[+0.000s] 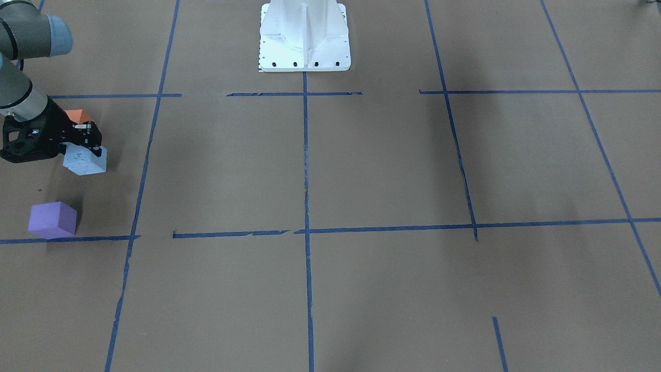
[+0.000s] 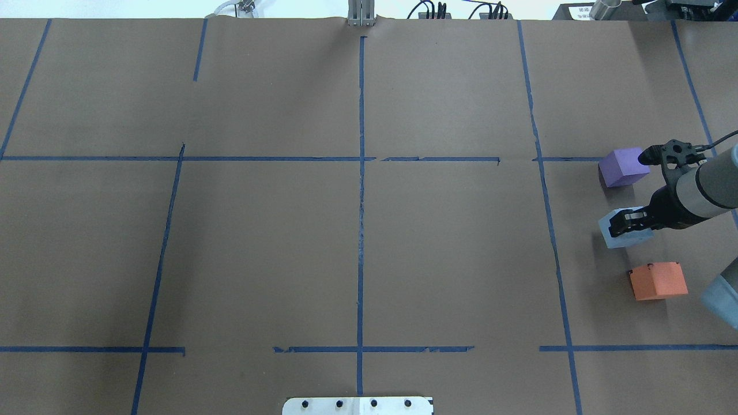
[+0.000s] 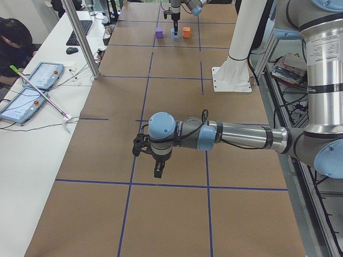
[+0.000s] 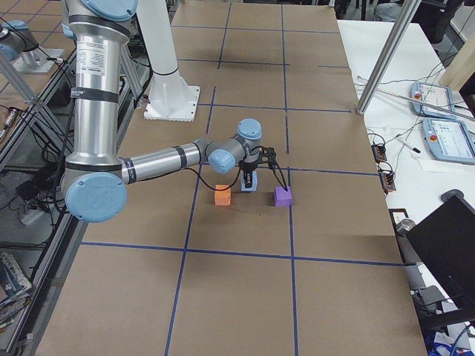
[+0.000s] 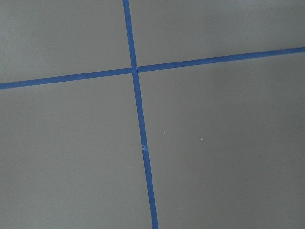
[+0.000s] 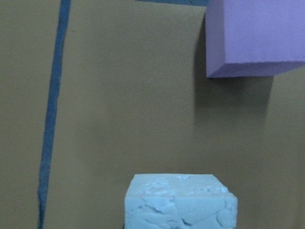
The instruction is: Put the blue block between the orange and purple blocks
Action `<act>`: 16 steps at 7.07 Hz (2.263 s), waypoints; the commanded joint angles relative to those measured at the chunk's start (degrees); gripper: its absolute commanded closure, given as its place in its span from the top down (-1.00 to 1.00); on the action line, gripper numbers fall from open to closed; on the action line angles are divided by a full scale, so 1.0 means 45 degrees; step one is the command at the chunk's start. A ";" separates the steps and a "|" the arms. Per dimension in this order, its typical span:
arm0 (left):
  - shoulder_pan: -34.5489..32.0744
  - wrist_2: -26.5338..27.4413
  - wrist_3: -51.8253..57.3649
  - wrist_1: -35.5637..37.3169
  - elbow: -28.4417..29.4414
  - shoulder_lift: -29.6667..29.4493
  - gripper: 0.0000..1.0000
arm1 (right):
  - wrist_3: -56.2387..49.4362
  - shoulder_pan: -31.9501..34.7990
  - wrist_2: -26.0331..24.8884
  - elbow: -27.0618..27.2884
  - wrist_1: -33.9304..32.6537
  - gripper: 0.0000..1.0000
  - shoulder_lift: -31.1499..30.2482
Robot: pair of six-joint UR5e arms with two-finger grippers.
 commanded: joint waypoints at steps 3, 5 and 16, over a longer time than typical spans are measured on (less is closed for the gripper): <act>0.0000 0.0058 0.0020 -0.0016 -0.0026 0.0016 1.00 | -0.1435 0.0721 -0.0037 -0.0675 0.0114 0.98 -0.0566; 0.0000 0.0078 0.0020 -0.0016 -0.0027 0.0016 1.00 | -0.1653 0.1616 0.0196 -0.0524 -0.0002 1.00 -0.0469; 0.0019 0.0545 0.0137 0.0081 0.0283 0.0328 1.00 | -1.2514 0.8790 0.2209 -0.0541 -0.5862 1.00 -0.1445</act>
